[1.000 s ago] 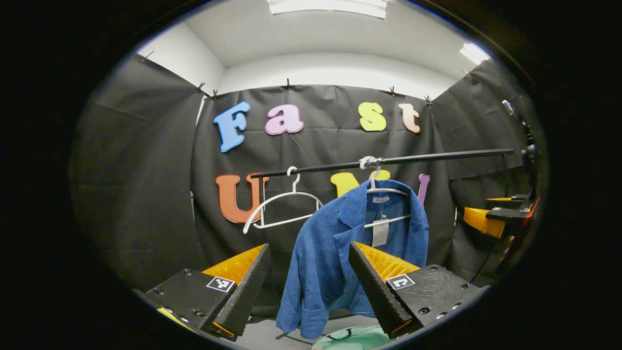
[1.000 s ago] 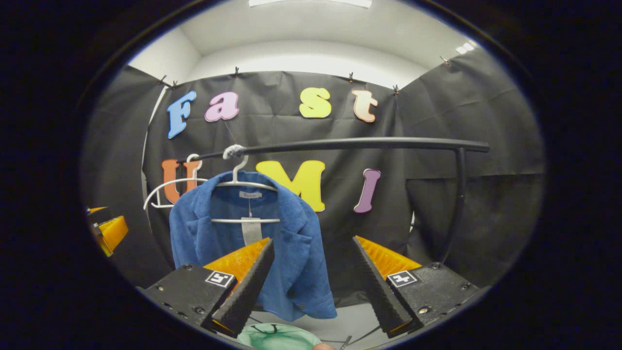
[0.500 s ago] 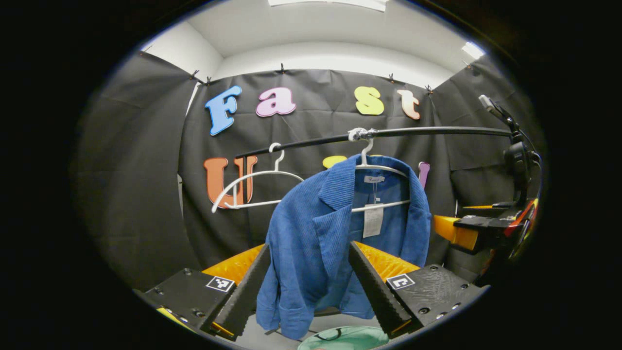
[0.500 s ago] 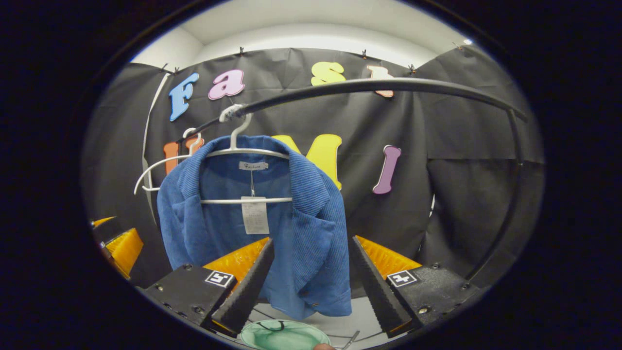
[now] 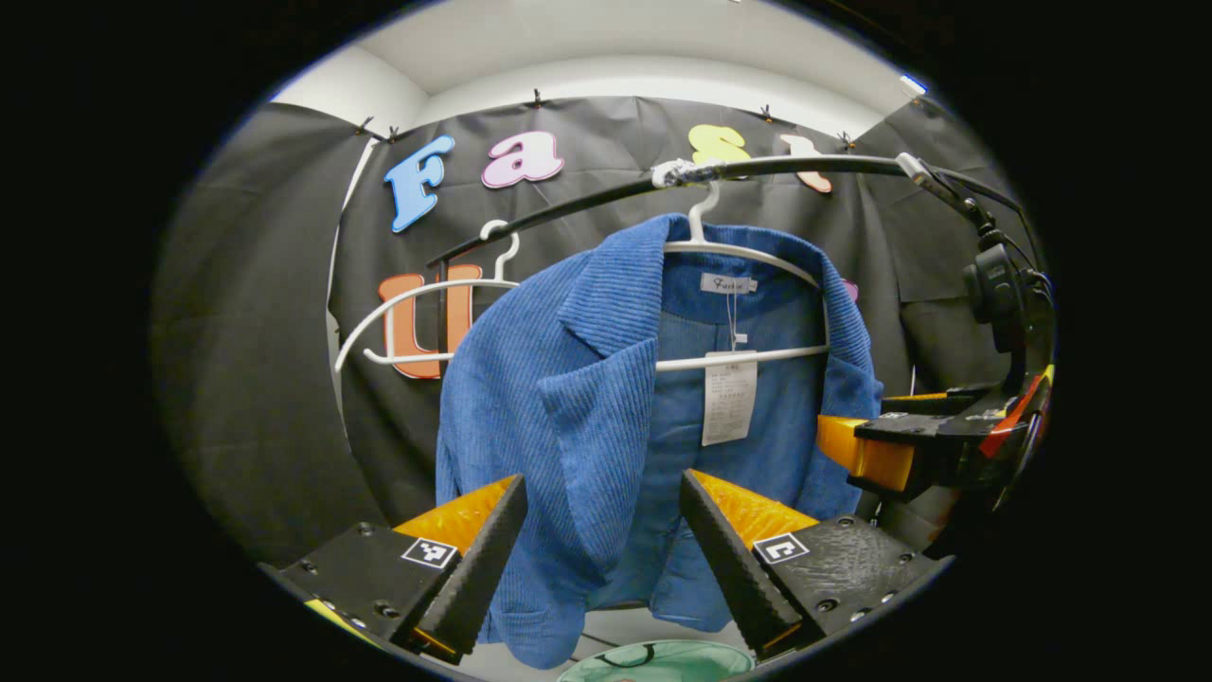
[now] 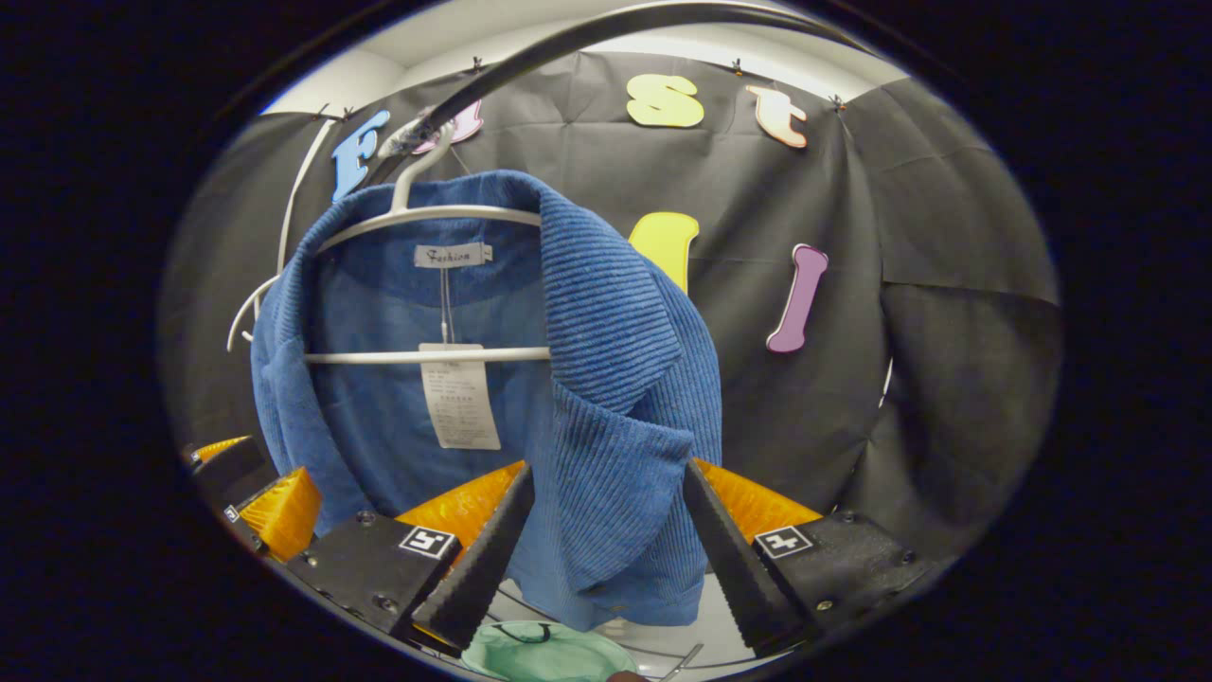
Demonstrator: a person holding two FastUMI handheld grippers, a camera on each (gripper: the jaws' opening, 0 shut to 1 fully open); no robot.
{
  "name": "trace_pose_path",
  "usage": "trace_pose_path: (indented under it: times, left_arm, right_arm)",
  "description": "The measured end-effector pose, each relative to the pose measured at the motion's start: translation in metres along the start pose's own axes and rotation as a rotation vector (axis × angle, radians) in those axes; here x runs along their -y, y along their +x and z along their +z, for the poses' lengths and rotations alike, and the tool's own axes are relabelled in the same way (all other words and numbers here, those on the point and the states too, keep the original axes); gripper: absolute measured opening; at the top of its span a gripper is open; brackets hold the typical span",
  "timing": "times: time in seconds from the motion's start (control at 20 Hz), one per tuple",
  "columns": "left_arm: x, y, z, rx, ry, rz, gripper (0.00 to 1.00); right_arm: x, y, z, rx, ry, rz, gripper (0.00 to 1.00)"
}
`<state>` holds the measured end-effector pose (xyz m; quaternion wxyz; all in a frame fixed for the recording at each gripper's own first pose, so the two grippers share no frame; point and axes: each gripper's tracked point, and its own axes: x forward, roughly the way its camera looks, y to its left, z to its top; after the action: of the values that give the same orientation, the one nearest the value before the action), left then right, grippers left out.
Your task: Grasp the clothes on the hanger with both hands and then place them into the laundry hamper below.
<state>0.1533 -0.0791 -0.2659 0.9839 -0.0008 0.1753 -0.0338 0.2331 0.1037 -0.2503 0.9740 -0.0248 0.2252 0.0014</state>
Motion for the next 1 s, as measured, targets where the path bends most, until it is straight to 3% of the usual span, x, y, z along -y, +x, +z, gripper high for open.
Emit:
trace_pose_path:
  times: [0.4,0.5,0.8,0.9,0.95,1.0]
  left_arm:
    - [-0.006,0.052,-0.003,-0.02,-0.035,0.073,0.98]
    - [-0.007,0.056,0.0,-0.018,-0.039,0.075,0.98]
    - [-0.024,0.059,0.001,-0.032,-0.051,0.117,0.31]
    - [-0.021,0.059,0.002,-0.042,-0.105,0.082,0.07]
    - [-0.021,0.058,0.003,-0.046,-0.133,0.065,0.11]
    - [-0.023,0.057,0.005,-0.048,-0.161,0.055,0.14]
  right_arm:
    - [0.008,0.029,0.0,-0.022,0.044,0.03,0.99]
    - [0.008,0.029,-0.001,-0.028,0.06,0.055,0.93]
    - [0.03,0.018,0.006,-0.015,0.081,0.052,0.54]
    - [0.033,0.016,0.006,-0.024,0.131,0.064,0.37]
    - [0.033,0.016,0.008,-0.028,0.156,0.085,0.28]
    - [0.034,0.014,0.009,-0.032,0.185,0.103,0.26]
